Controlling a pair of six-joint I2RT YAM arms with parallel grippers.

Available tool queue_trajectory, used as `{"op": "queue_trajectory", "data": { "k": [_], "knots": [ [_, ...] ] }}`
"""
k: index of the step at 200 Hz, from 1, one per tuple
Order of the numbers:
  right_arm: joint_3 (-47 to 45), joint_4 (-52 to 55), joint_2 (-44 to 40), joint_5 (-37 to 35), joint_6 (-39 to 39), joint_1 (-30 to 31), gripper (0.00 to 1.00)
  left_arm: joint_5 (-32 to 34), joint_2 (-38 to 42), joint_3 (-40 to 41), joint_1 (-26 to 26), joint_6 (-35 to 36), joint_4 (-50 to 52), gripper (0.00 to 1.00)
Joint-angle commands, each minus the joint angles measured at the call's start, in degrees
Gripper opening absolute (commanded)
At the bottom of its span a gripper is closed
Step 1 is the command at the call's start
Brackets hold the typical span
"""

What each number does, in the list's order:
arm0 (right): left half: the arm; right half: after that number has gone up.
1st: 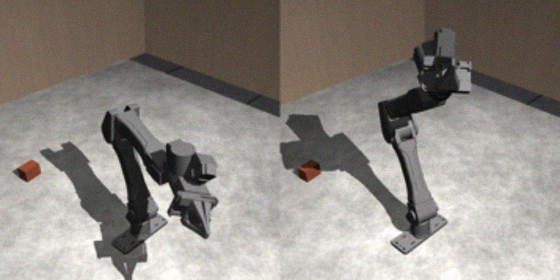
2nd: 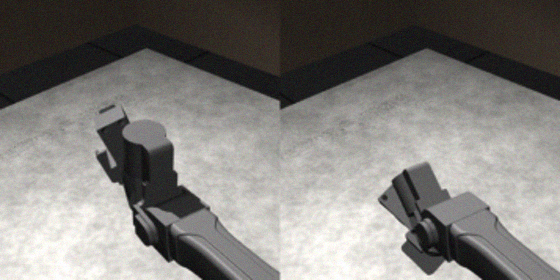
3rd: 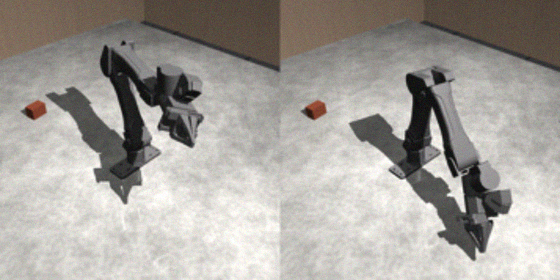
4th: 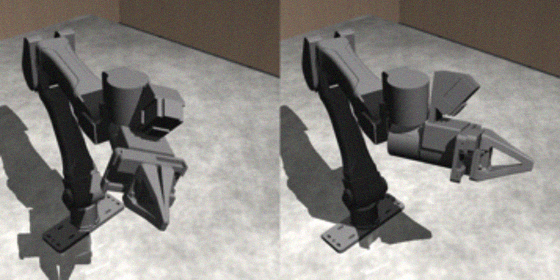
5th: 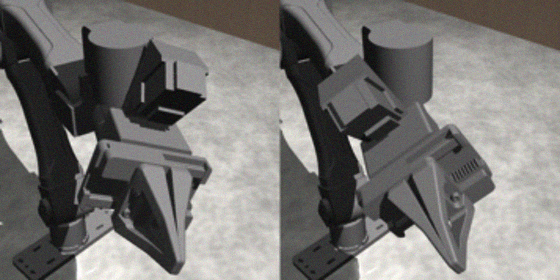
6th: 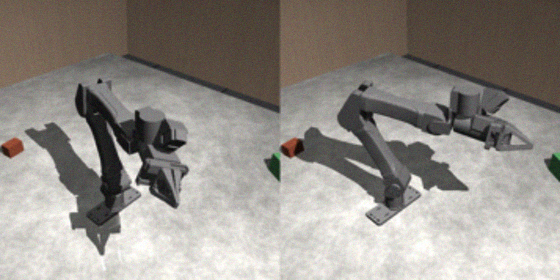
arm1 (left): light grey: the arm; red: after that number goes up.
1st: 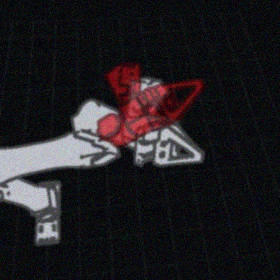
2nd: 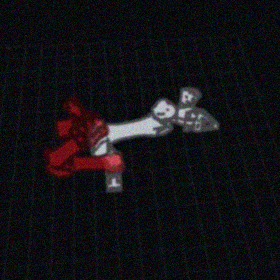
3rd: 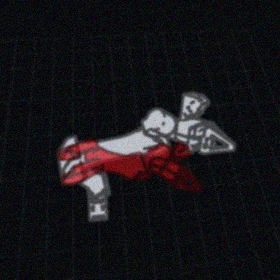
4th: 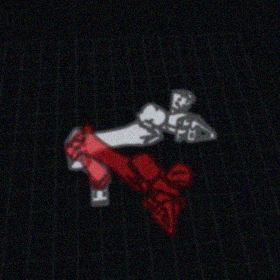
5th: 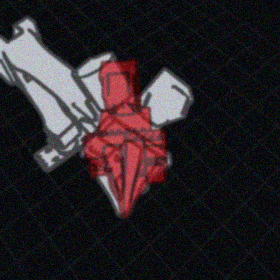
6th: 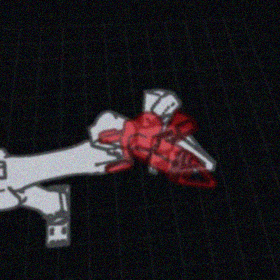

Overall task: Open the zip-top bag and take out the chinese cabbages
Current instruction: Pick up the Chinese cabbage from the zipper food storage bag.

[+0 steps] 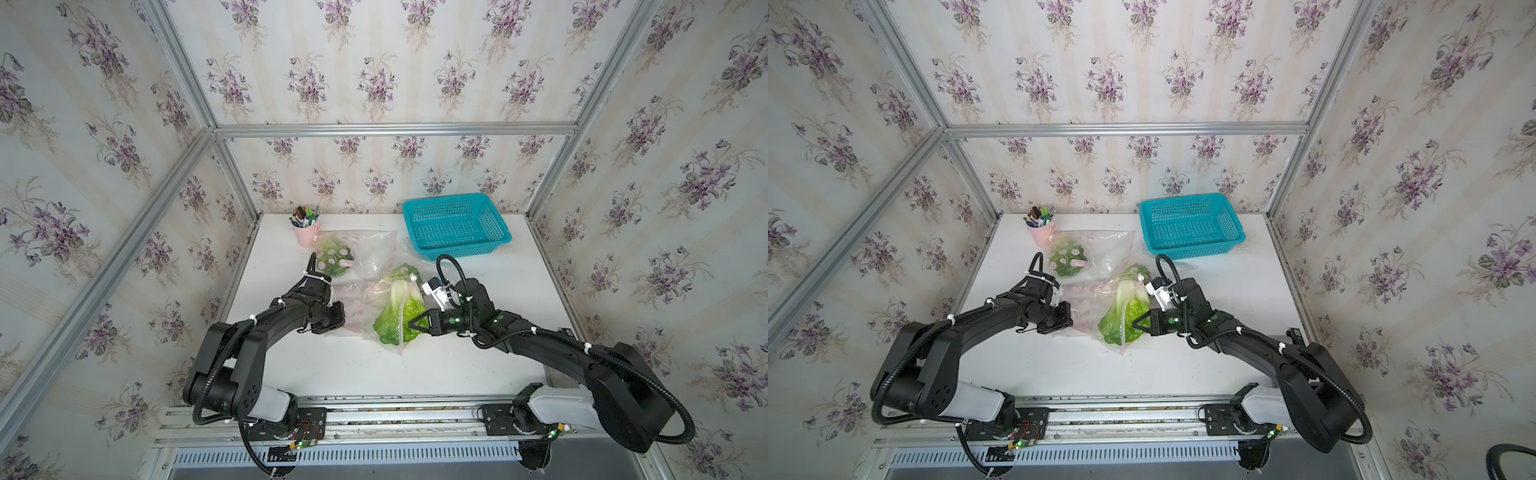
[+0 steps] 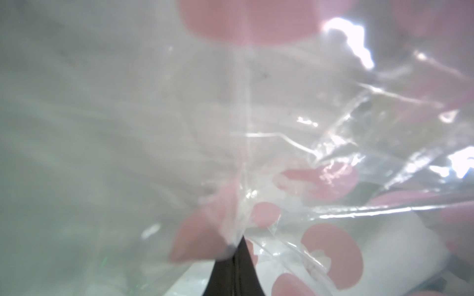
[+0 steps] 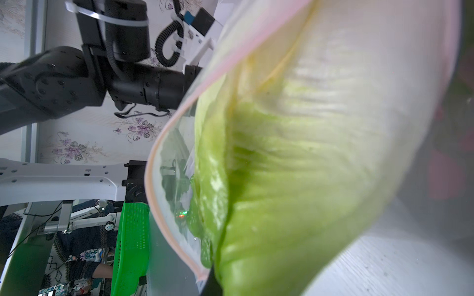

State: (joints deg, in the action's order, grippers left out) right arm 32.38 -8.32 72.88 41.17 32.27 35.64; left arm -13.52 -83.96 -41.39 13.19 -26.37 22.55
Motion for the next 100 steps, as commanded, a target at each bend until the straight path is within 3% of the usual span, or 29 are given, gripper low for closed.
{"op": "queue_trajectory", "data": {
  "k": [1, 54, 100],
  "knots": [
    [-0.9, 1.7, -1.4, 1.3, -1.6, 0.0, 0.00, 9.4, 1.6, -1.7, -1.4, 2.7, 5.3, 0.00],
    [-3.5, -1.8, -3.0, 8.0, 1.5, 0.0, 0.00, 12.2, 7.9, -3.2, -10.6, 2.5, 7.3, 0.00],
    [-1.6, 7.9, -3.5, 5.0, -3.0, 0.0, 0.00, 16.7, 12.2, -4.1, -13.4, 1.8, 8.3, 0.00]
  ]
}}
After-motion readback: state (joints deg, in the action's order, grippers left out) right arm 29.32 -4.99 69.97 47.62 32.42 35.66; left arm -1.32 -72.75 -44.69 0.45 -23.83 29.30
